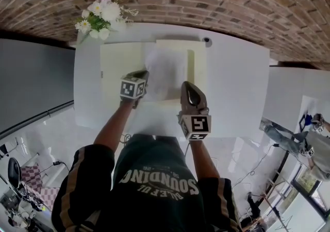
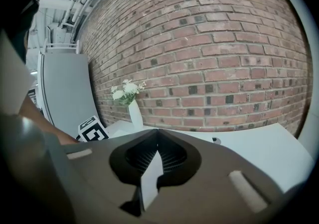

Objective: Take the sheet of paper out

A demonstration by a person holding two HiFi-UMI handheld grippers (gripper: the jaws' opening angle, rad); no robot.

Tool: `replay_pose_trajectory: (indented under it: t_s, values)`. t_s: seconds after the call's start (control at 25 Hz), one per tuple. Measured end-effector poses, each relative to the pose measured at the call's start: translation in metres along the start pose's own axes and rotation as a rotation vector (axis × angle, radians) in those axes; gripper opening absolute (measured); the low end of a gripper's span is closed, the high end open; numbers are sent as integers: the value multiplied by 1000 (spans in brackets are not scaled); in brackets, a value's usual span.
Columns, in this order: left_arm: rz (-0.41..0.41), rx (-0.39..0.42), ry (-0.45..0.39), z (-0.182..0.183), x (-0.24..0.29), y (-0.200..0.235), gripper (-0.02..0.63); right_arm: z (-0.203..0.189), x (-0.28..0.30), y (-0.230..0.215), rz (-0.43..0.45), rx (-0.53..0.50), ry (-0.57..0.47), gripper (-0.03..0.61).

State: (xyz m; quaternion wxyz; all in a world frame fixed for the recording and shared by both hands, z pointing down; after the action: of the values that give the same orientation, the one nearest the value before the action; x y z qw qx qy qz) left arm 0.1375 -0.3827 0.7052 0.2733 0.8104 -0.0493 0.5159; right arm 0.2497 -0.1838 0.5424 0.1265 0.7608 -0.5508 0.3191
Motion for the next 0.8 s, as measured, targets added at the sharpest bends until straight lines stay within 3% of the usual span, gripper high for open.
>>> replay_pose_trajectory:
  t_s: [0.52, 0.8]
  values:
    - [94, 28, -75, -30, -65, 25, 11, 10, -11, 37, 23, -56, -38, -2]
    - [167, 110, -179, -44, -121, 19, 11, 22, -21, 54, 13, -88, -87, -5]
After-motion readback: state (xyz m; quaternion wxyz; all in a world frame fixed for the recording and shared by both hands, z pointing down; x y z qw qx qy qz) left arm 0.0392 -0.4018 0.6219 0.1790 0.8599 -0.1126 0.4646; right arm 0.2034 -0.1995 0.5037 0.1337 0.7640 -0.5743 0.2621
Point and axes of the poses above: the fingertips, and each gripper's own axes: x forward along the fingers, y to its left, z out of its top, the point moved 8 cm from there along -x, backward along the fingers, and after that the axes turned 14 degrees about y, right-handed, at the moved point
